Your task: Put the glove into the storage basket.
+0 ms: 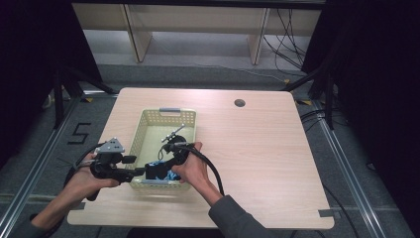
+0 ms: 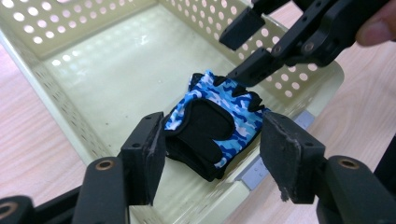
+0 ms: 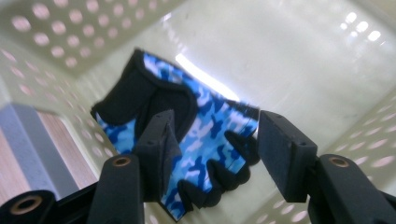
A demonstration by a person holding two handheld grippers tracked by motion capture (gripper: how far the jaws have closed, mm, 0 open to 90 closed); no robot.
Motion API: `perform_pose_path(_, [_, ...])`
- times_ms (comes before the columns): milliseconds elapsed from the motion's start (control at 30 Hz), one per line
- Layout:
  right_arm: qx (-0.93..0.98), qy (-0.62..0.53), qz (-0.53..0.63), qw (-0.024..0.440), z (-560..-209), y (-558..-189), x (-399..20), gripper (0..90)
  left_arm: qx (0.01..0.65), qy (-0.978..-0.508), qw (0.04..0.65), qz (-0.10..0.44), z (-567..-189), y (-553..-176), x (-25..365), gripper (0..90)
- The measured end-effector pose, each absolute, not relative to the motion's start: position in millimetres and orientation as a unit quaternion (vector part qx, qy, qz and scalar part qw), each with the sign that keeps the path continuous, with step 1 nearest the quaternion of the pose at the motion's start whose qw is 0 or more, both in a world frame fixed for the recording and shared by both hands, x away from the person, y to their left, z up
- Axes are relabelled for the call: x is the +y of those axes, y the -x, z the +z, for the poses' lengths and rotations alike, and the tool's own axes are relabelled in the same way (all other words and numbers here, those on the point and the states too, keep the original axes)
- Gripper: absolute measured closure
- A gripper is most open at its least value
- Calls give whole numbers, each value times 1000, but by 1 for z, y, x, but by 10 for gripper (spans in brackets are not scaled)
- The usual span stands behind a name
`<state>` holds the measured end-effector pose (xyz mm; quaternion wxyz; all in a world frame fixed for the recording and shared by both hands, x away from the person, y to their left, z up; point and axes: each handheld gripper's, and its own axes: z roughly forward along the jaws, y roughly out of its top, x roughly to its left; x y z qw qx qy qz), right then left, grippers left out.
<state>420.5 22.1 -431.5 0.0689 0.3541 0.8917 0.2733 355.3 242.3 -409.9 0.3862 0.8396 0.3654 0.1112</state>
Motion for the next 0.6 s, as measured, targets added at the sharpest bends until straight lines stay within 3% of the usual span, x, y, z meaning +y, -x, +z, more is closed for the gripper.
perform_pose_path(600, [855, -364, 363, 72, -399, -404, -27, 401, 353, -817, 444, 108, -405, -331, 222, 311])
